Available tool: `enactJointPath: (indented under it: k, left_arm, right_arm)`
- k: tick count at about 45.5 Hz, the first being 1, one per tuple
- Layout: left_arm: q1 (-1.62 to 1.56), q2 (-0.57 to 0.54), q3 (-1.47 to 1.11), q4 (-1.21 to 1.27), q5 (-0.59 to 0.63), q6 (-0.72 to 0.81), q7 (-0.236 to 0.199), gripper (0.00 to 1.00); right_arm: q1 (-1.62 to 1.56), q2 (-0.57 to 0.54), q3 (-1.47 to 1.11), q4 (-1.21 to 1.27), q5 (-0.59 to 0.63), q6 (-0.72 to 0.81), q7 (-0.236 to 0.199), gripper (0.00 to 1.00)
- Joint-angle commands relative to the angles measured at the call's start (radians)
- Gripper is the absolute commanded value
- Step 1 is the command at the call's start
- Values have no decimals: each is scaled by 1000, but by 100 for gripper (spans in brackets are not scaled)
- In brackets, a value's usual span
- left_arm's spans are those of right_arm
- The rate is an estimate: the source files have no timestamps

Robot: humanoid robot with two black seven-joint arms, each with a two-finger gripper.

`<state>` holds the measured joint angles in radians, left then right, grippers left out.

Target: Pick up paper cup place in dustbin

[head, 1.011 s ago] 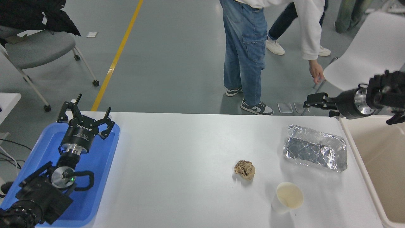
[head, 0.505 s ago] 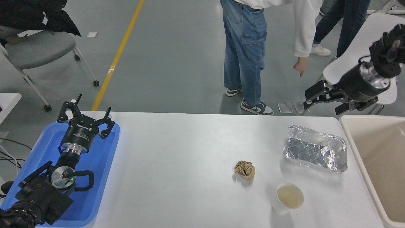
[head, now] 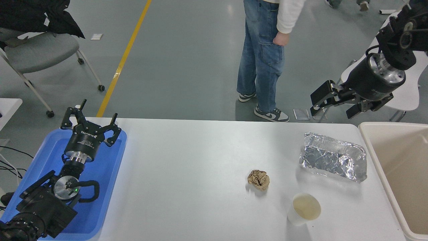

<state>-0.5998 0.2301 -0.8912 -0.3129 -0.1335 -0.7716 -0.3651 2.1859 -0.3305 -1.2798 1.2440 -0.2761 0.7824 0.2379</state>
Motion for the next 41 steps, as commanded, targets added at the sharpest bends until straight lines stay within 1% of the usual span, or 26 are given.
enactJointPath:
  k: [1, 9, 13, 27, 41]
  left_arm:
    - [0, 0, 0, 0, 0, 0, 0, 100]
    - [0, 0, 0, 0, 0, 0, -1, 100]
    - [0, 0, 0, 0, 0, 0, -1, 100]
    - [0, 0, 0, 0, 0, 0, -2, 100]
    - [0, 0, 0, 0, 0, 0, 0, 100]
  right_arm:
    - [2, 38, 5, 17, -2, 3, 0, 100]
    - [-15, 61, 2, 70, -6, 3, -2, 100]
    - [-37, 62, 4, 123, -28, 3, -2, 100]
    - [-216, 68, 4, 158, -40, 0, -2, 100]
    - [-435, 65, 11, 138, -104, -264, 0, 100]
